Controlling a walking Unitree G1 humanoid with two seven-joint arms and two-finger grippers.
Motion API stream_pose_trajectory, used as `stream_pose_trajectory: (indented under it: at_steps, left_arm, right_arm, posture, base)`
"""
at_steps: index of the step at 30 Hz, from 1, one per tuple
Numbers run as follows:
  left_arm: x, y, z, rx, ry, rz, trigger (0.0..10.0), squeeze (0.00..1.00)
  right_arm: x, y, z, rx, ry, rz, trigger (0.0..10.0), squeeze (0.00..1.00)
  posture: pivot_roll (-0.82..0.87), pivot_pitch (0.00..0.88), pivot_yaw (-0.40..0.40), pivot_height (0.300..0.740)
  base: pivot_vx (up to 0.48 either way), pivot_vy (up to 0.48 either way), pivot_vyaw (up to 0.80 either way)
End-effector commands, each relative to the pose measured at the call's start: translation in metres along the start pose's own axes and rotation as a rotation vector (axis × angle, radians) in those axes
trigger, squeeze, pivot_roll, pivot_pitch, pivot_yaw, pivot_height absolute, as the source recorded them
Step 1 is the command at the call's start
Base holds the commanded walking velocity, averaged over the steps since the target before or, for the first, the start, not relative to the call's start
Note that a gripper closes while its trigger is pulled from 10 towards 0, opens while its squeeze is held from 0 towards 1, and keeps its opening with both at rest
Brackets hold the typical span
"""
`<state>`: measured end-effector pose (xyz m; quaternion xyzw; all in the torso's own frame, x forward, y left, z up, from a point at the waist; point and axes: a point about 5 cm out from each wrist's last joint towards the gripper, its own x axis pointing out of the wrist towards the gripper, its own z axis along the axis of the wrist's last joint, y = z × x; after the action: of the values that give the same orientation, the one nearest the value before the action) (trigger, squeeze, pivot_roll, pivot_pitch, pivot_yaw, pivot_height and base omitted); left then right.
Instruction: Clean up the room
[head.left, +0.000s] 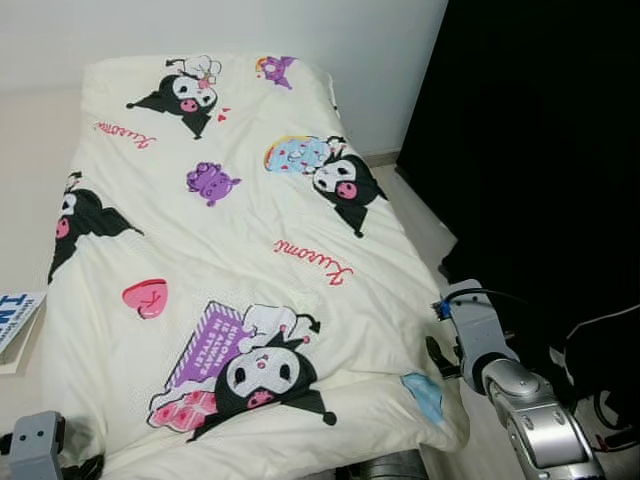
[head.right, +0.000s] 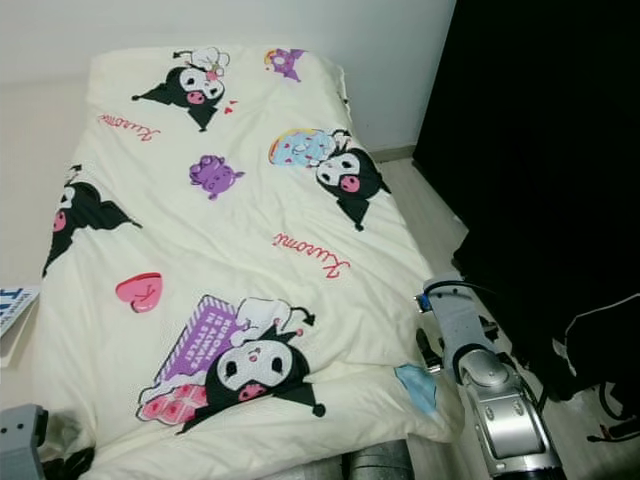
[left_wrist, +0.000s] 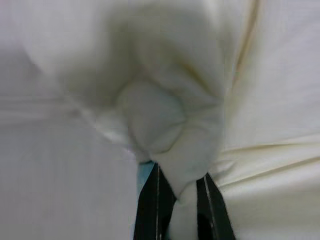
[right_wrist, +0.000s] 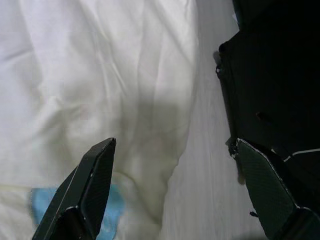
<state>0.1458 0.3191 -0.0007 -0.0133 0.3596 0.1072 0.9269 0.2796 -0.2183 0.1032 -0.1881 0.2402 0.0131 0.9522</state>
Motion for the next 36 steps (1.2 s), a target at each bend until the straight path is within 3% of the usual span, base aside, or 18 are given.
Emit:
stream_pose_trajectory:
  at_steps: [1, 5, 11, 13, 15, 16, 17, 18, 19, 20, 22, 26, 29, 30, 31, 34, 35, 36]
  left_arm:
    - [-0.015, 0.028, -0.025, 0.087, 0.139, 0.129, 0.0, 0.0]
    - [-0.028, 0.045, -0.046, 0.128, 0.264, 0.141, 0.0, 0.0]
    - [-0.041, 0.049, -0.076, 0.13, 0.392, 0.11, 0.0, 0.0]
    - [-0.046, 0.025, -0.098, 0.126, 0.48, -0.089, 0.0, 0.0]
    - [-0.049, 0.005, -0.11, 0.139, 0.527, -0.232, 5.0, 0.0]
    - [-0.05, 0.001, -0.112, 0.146, 0.532, -0.25, 10.0, 0.0]
    - [-0.049, -0.002, -0.116, 0.145, 0.547, -0.257, 10.0, 0.0]
    - [-0.049, -0.006, -0.12, 0.155, 0.562, -0.274, 10.0, 0.47]
    - [-0.049, -0.006, -0.12, 0.155, 0.562, -0.274, 10.0, 0.47]
    - [-0.048, -0.009, -0.123, 0.166, 0.575, -0.286, 10.0, 1.0]
    - [-0.048, -0.011, -0.125, 0.192, 0.587, -0.282, 10.0, 1.0]
    - [-0.042, 0.009, -0.121, 0.429, 0.598, -0.183, 10.0, 1.0]
    - [-0.04, 0.015, -0.117, 0.485, 0.588, -0.155, 10.0, 1.0]
    - [-0.04, 0.02, -0.112, 0.537, 0.583, -0.139, 10.0, 0.94]
    - [-0.038, 0.027, -0.104, 0.594, 0.568, -0.118, 10.0, 0.7]
    - [-0.037, 0.032, -0.097, 0.634, 0.563, -0.115, 10.0, 0.76]
    - [-0.037, 0.035, -0.088, 0.682, 0.561, -0.136, 10.0, 0.84]
    - [-0.042, 0.038, -0.077, 0.76, 0.604, -0.231, 10.0, 1.0]
  right_arm:
    - [-0.001, -0.001, -0.007, -0.001, 0.032, -0.003, 10.0, 0.0]
    - [0.0, 0.0, -0.007, 0.001, 0.032, 0.0, 10.0, 0.0]
    - [0.0, 0.002, -0.008, 0.002, 0.035, 0.004, 10.0, 0.0]
    - [0.001, 0.005, -0.008, 0.003, 0.037, 0.011, 10.0, 0.0]
    - [0.002, 0.006, -0.008, 0.002, 0.037, 0.015, 10.0, 0.0]
    - [0.002, 0.006, -0.008, 0.002, 0.037, 0.016, 10.0, 0.0]
    - [0.002, 0.006, -0.008, 0.001, 0.036, 0.016, 10.0, 0.0]
    - [0.001, 0.006, -0.008, 0.001, 0.036, 0.016, 10.0, 0.0]
    - [0.001, 0.006, -0.008, 0.001, 0.036, 0.016, 10.0, 0.0]
    - [0.001, 0.006, -0.008, 0.001, 0.036, 0.015, 10.0, 0.0]
    - [0.001, 0.004, -0.008, 0.0, 0.037, 0.013, 10.0, 0.0]
    - [0.0, 0.001, -0.009, -0.002, 0.04, 0.006, 10.0, 0.0]
    - [0.0, 0.001, -0.009, -0.001, 0.04, 0.005, 10.0, 0.0]
    - [0.0, 0.001, -0.009, -0.001, 0.04, 0.006, 10.0, 0.0]
    - [0.001, 0.002, -0.009, -0.001, 0.039, 0.009, 10.0, 0.0]
    - [0.001, 0.004, -0.009, -0.001, 0.039, 0.012, 10.0, 0.0]
    - [0.002, 0.005, -0.008, -0.001, 0.038, 0.016, 10.0, 0.0]
    - [0.003, 0.005, -0.008, -0.002, 0.037, 0.021, 10.0, 0.0]
  posture:
    - [-0.1, 0.253, -0.033, 0.58]
    - [-0.09, 0.256, -0.029, 0.58]
    - [-0.09, 0.258, -0.028, 0.58]
    - [-0.07, 0.259, -0.029, 0.58]
    - [-0.08, 0.258, -0.029, 0.58]
    - [-0.08, 0.258, -0.029, 0.58]
    - [-0.08, 0.258, -0.029, 0.58]
    - [-0.08, 0.257, -0.03, 0.58]
    - [-0.08, 0.257, -0.03, 0.58]
    - [-0.09, 0.255, -0.03, 0.58]
    - [-0.09, 0.255, -0.032, 0.58]
    - [-0.1, 0.254, -0.033, 0.58]
    - [-0.09, 0.254, -0.033, 0.58]
    - [-0.09, 0.253, -0.033, 0.58]
    - [-0.09, 0.253, -0.033, 0.58]
    - [-0.09, 0.251, -0.036, 0.58]
    - [-0.09, 0.251, -0.037, 0.58]
    - [-0.08, 0.247, -0.043, 0.58]
  base:
    - [0.0, 0.0, 0.0]
    - [0.0, 0.0, 0.0]
    - [0.0, 0.0, 0.0]
    - [0.0, 0.0, 0.0]
    - [0.0, 0.0, 0.0]
    - [0.0, 0.0, 0.0]
    - [0.0, 0.0, 0.0]
    - [0.0, 0.0, 0.0]
    - [0.0, 0.0, 0.0]
    - [0.0, 0.0, 0.0]
    - [0.0, 0.0, 0.0]
    - [0.0, 0.0, 0.0]
    - [0.0, 0.0, 0.0]
    - [0.0, 0.0, 0.0]
    - [0.0, 0.0, 0.0]
    - [0.0, 0.0, 0.0]
    - [0.0, 0.0, 0.0]
    - [0.0, 0.0, 0.0]
